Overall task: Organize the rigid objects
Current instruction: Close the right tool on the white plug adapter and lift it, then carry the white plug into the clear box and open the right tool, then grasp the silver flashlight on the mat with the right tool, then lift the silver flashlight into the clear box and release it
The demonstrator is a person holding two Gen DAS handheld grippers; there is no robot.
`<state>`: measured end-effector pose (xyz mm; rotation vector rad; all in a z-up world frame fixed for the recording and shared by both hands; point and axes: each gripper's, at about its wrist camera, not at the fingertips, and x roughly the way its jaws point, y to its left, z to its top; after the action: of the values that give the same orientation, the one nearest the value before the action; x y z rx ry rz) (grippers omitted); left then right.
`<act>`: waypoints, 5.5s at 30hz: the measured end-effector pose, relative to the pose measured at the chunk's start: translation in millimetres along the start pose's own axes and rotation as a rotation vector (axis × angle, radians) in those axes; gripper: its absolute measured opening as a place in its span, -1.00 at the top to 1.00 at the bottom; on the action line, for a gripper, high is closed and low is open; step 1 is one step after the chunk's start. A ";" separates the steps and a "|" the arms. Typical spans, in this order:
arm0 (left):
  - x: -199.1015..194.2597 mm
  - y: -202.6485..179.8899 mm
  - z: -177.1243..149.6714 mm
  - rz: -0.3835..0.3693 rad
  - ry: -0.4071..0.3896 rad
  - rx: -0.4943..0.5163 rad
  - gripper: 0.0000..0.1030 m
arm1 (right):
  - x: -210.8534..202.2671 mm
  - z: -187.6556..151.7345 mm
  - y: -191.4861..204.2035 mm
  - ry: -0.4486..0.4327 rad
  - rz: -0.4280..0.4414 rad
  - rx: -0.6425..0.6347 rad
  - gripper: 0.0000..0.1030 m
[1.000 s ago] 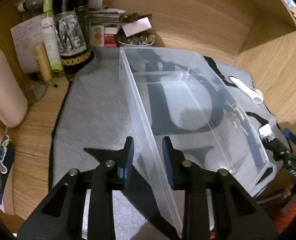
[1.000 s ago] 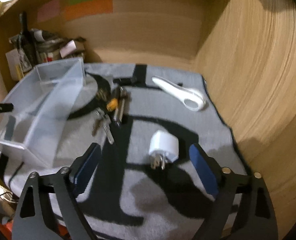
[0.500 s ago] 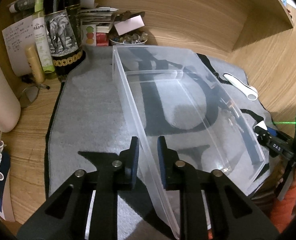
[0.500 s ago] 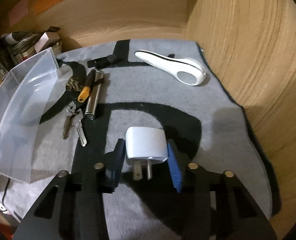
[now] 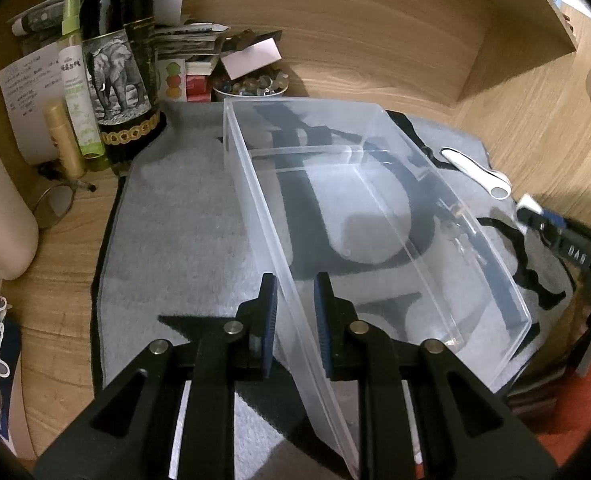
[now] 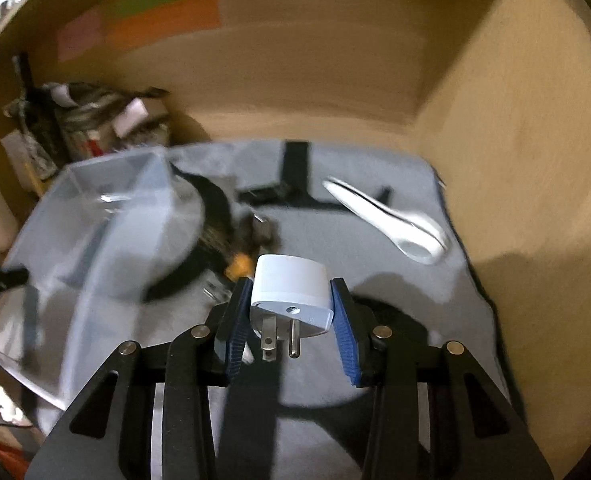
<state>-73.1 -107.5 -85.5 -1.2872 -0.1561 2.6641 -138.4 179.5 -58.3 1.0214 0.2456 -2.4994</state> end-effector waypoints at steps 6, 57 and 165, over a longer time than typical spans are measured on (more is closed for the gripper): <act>0.2 -0.8 -0.8 0.007 -0.030 0.000 0.62 | 0.4 37.5 34.5 -0.050 0.057 -0.109 0.30; 6.0 -3.3 4.9 0.035 -0.020 0.039 0.63 | 29.8 78.8 117.9 -0.014 0.178 -0.289 -0.56; 12.8 -8.6 12.9 0.151 -0.060 -0.038 0.79 | 52.1 32.1 161.0 0.159 0.439 -0.450 0.72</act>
<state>-90.0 -96.6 -85.8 -1.2794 -0.1224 2.8415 -119.3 8.9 -72.3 0.9577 0.5393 -1.8602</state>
